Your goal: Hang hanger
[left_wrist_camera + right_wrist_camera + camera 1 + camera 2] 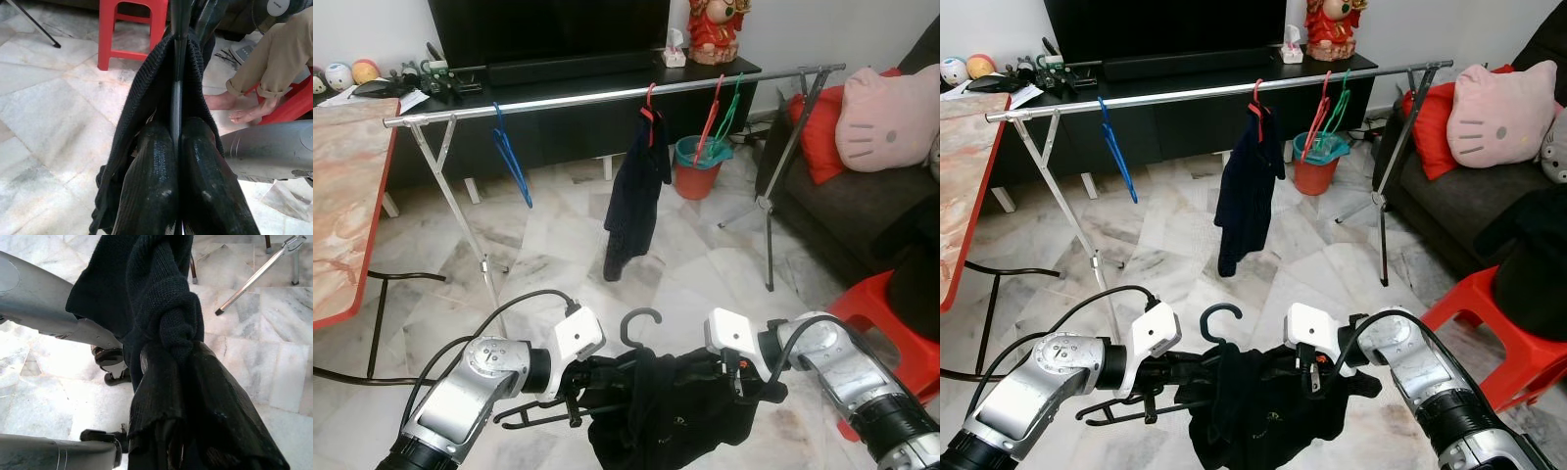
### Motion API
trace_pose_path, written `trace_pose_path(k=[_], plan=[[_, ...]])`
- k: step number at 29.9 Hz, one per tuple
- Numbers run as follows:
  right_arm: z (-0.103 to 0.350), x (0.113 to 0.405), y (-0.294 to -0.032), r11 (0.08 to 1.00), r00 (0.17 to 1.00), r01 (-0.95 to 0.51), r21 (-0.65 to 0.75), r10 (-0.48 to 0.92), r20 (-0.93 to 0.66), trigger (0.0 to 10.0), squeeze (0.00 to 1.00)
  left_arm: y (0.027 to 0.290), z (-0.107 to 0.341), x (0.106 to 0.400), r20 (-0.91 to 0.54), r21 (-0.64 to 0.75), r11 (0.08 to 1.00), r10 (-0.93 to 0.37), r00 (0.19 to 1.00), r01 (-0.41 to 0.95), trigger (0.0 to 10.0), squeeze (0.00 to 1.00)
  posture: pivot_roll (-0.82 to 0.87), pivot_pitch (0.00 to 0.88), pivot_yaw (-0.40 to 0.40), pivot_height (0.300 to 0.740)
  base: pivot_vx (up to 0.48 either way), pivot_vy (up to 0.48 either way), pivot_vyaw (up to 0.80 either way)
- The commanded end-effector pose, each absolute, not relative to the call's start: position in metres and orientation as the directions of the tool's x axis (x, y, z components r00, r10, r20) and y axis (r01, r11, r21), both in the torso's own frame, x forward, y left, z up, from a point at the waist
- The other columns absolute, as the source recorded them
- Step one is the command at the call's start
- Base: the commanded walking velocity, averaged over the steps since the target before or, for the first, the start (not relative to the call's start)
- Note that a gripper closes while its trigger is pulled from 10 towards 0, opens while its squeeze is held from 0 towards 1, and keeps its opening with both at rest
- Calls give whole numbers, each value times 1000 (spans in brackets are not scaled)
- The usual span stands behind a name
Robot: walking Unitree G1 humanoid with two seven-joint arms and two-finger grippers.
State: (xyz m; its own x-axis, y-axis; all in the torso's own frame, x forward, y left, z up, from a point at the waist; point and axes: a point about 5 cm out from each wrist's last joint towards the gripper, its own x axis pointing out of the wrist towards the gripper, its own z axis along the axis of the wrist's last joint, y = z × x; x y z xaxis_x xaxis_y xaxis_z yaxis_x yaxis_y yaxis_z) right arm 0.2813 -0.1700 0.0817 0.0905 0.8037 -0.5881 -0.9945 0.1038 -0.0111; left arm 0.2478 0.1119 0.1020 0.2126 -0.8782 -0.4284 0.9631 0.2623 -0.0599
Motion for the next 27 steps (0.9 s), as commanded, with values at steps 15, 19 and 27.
trace_pose_path(k=[15, 19, 27], plan=[[75, 276, -169, 59, 45, -998, 0, 772, -635, 0, 0, 125, 115, 255, -467, 29, 234, -856, 220, 972, 10000, 1000, 14, 0, -24, 740, 0, 0, 0], [73, 276, -171, 55, 41, -998, 2, 754, -655, 0, 0, 129, 111, 257, -502, 45, 246, -832, 235, 968, 10000, 1000, 14, 0, -24, 740, 0, 0, 0], [65, 271, -179, 47, 21, -999, 17, 701, -713, 0, 0, 141, 104, 262, -555, 91, 298, -777, 297, 950, 10000, 1000, 14, 0, -26, 740, 0, 0, 0]])
